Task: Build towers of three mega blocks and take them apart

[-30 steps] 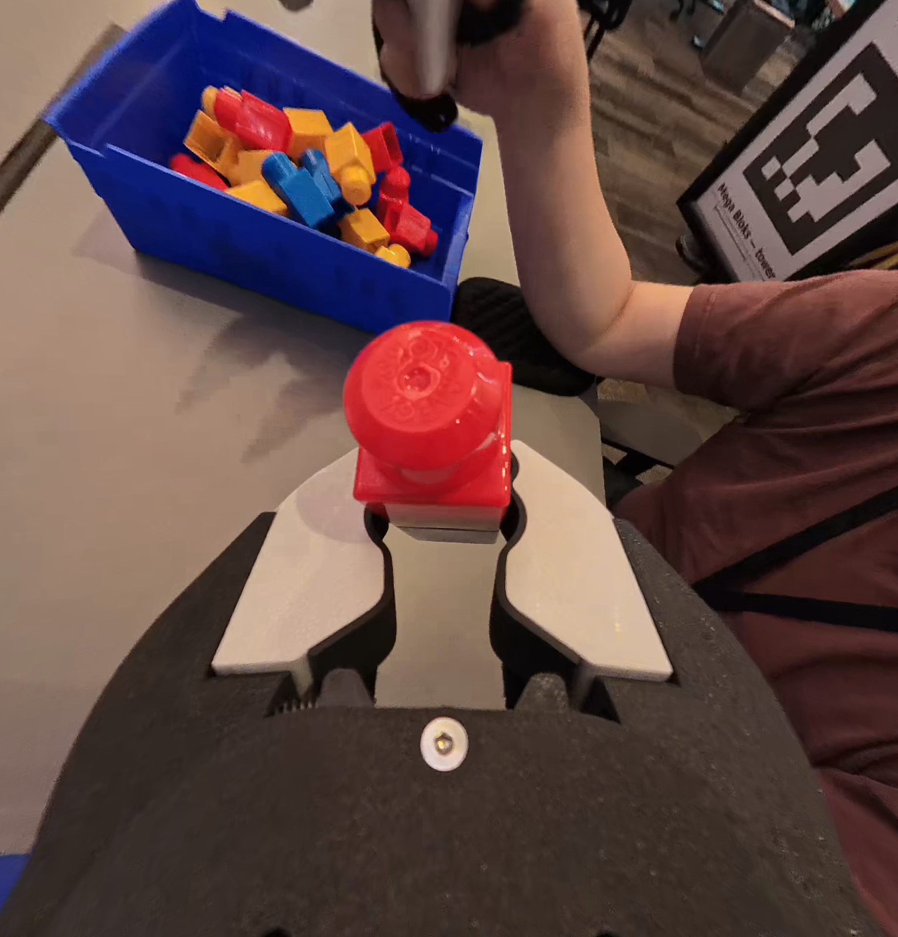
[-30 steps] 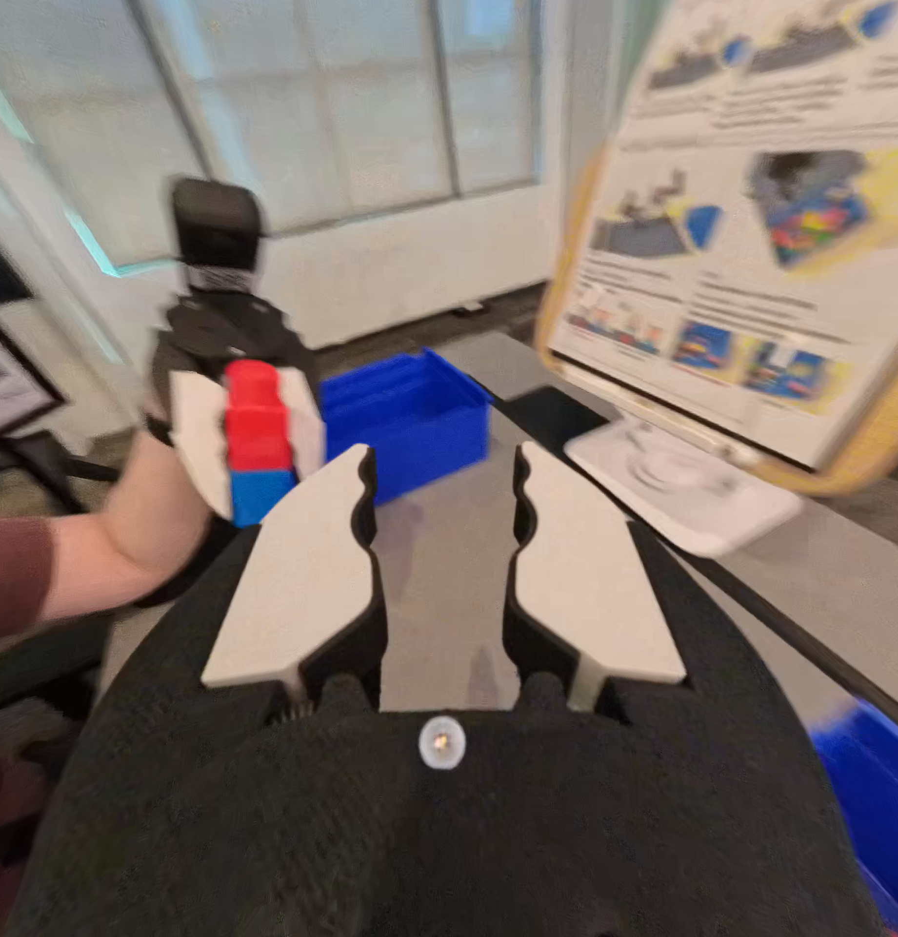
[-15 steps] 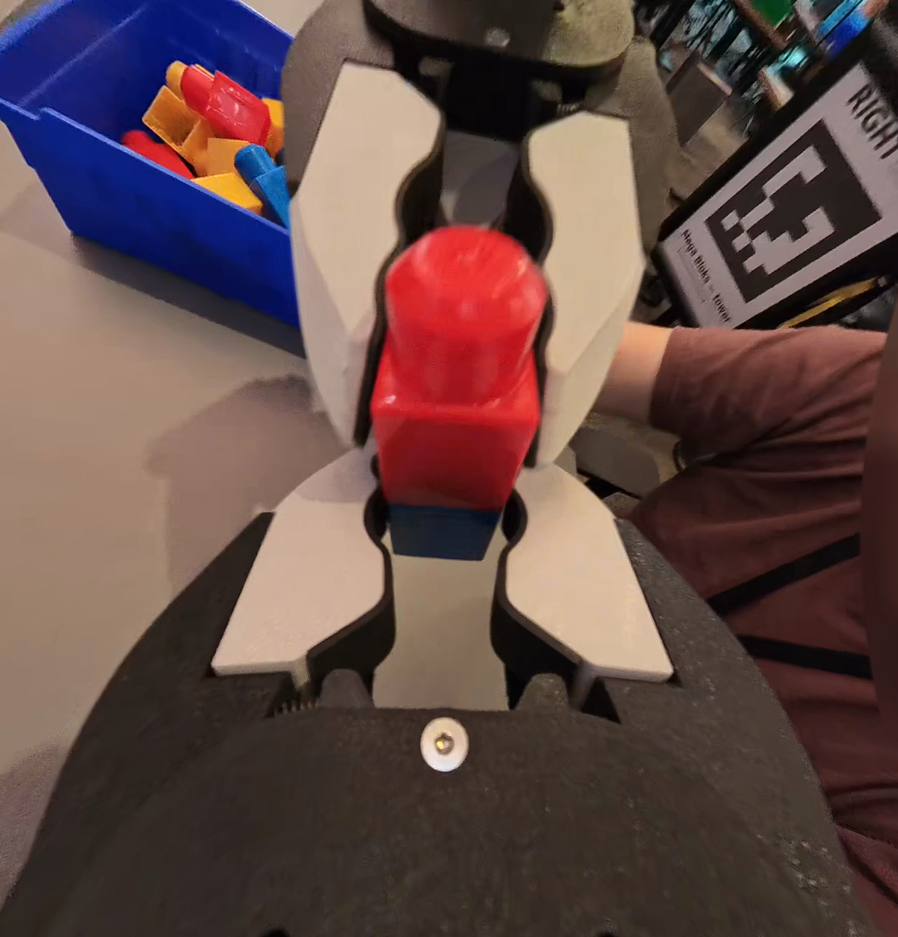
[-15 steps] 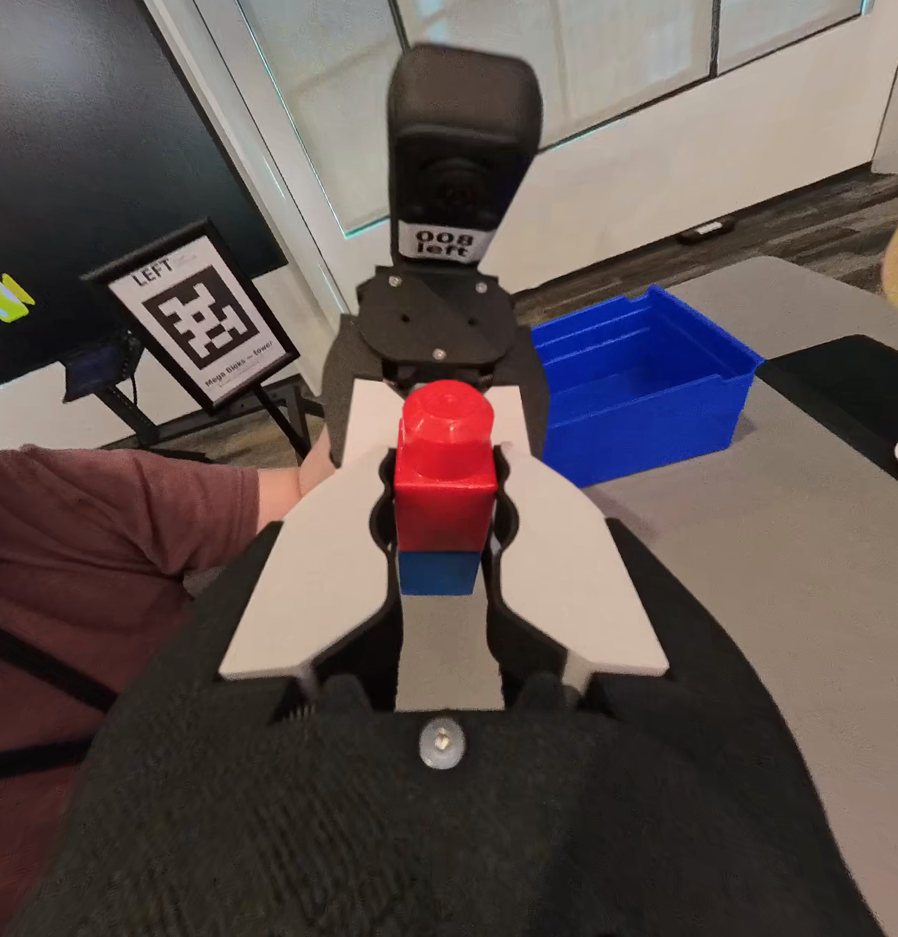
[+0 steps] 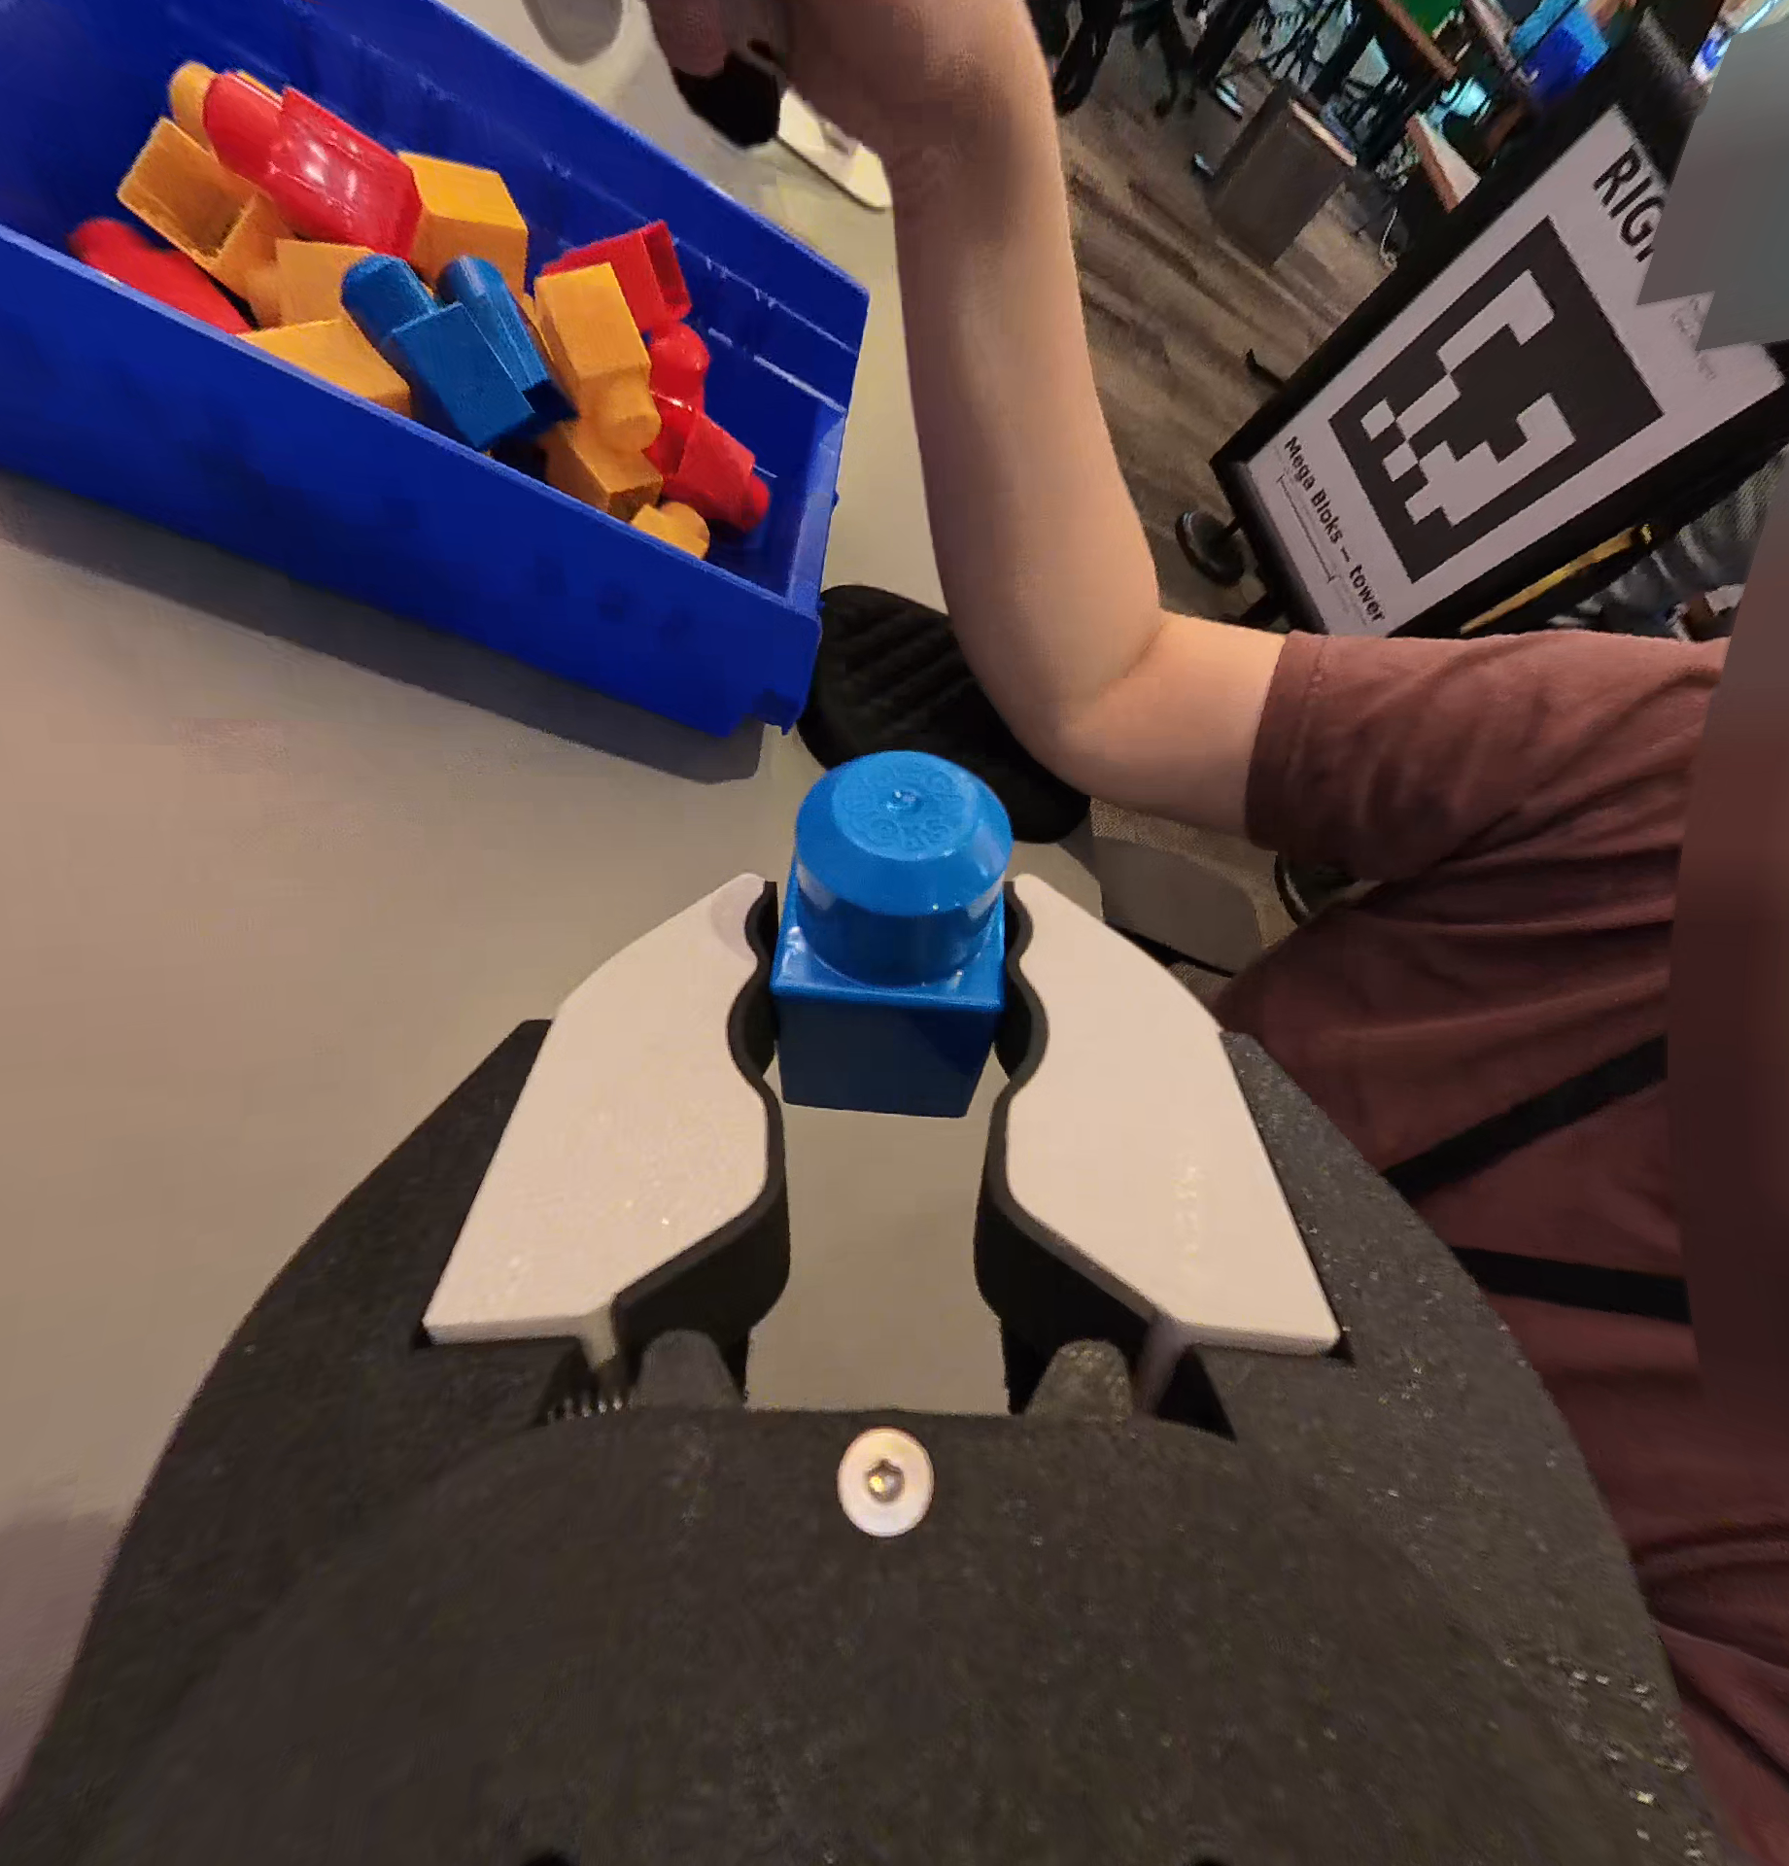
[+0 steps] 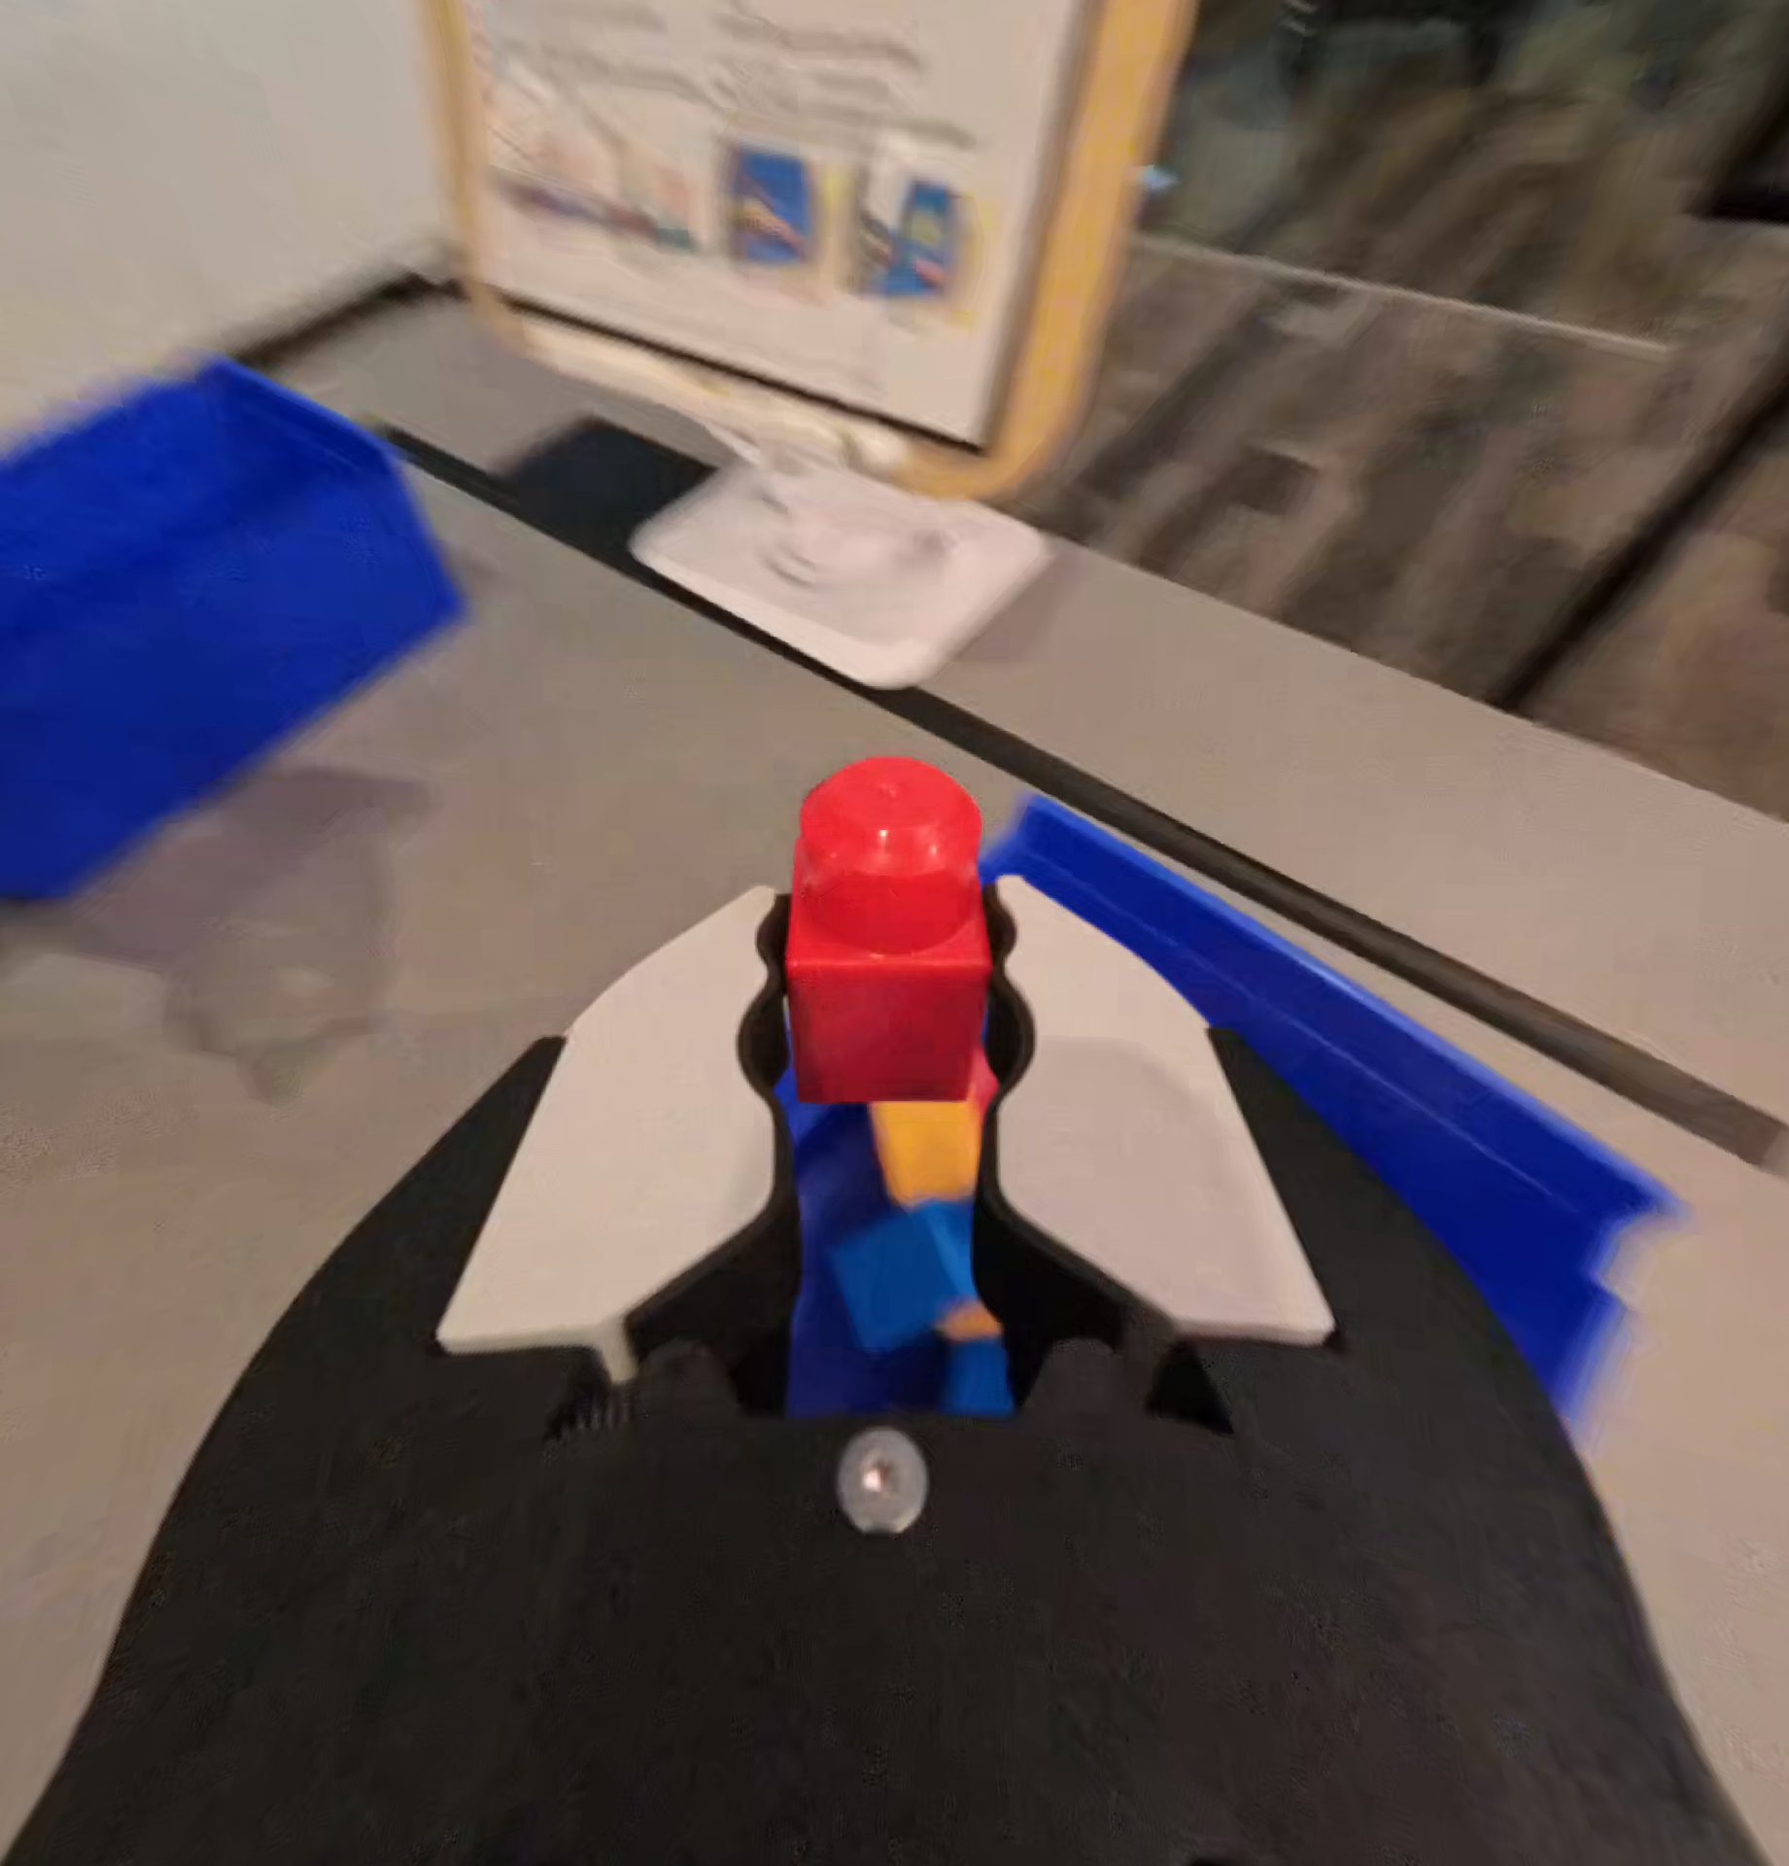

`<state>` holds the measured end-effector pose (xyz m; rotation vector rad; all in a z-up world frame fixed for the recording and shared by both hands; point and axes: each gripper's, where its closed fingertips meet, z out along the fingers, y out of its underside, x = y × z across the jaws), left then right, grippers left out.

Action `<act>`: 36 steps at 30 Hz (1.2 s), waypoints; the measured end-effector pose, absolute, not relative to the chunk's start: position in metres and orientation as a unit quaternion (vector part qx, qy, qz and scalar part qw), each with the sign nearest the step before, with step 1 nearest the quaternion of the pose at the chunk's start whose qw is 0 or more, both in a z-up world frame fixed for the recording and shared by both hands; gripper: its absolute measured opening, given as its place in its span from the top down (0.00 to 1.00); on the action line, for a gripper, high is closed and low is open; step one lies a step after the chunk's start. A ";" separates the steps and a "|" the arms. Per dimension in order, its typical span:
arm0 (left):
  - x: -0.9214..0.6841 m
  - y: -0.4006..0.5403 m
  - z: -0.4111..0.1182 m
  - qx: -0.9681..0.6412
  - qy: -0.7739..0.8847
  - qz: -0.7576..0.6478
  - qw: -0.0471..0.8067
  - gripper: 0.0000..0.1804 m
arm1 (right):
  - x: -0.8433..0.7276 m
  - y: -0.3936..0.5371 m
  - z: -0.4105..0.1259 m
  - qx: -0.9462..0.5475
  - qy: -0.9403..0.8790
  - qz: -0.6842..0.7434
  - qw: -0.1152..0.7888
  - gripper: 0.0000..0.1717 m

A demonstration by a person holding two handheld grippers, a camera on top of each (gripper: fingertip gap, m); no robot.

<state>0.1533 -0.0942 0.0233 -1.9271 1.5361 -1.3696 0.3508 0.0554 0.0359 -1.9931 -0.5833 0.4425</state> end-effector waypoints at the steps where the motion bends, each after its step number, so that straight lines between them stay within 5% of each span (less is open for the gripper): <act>1: 0.151 -0.093 0.025 -0.676 0.531 -0.487 0.159 0.77 | 0.384 0.058 0.018 -0.847 -0.234 0.106 0.466 0.78; 7: 0.139 -0.090 0.039 -0.664 0.509 -0.527 0.148 0.77 | 0.427 0.055 -0.067 -0.907 -0.240 0.094 0.334 0.76; 10: 0.134 -0.090 0.043 -0.662 0.500 -0.541 0.140 0.77 | 0.396 0.071 -0.018 -0.852 -0.281 0.056 0.438 0.62; 15: 0.126 -0.090 0.052 -0.651 0.495 -0.559 0.140 0.77 | 0.216 -0.012 0.098 -0.555 -0.532 0.096 0.632 0.53; 22: 0.122 -0.102 0.063 -0.626 0.502 -0.583 0.129 0.77 | 0.098 -0.081 0.080 -0.412 -0.658 0.023 0.630 0.51; 28: 0.127 -0.111 0.062 -0.614 0.518 -0.582 0.126 0.77 | 0.088 -0.084 0.076 -0.409 -0.663 0.034 0.626 0.60; 31: 0.123 -0.109 0.080 -0.598 0.495 -0.616 0.136 0.68 | 0.122 -0.075 0.093 -0.430 -0.648 0.001 0.628 0.60; 36: 0.095 -0.088 0.091 -0.624 0.493 -0.561 0.231 0.66 | 0.301 0.000 0.068 -0.705 -0.472 0.017 0.529 0.60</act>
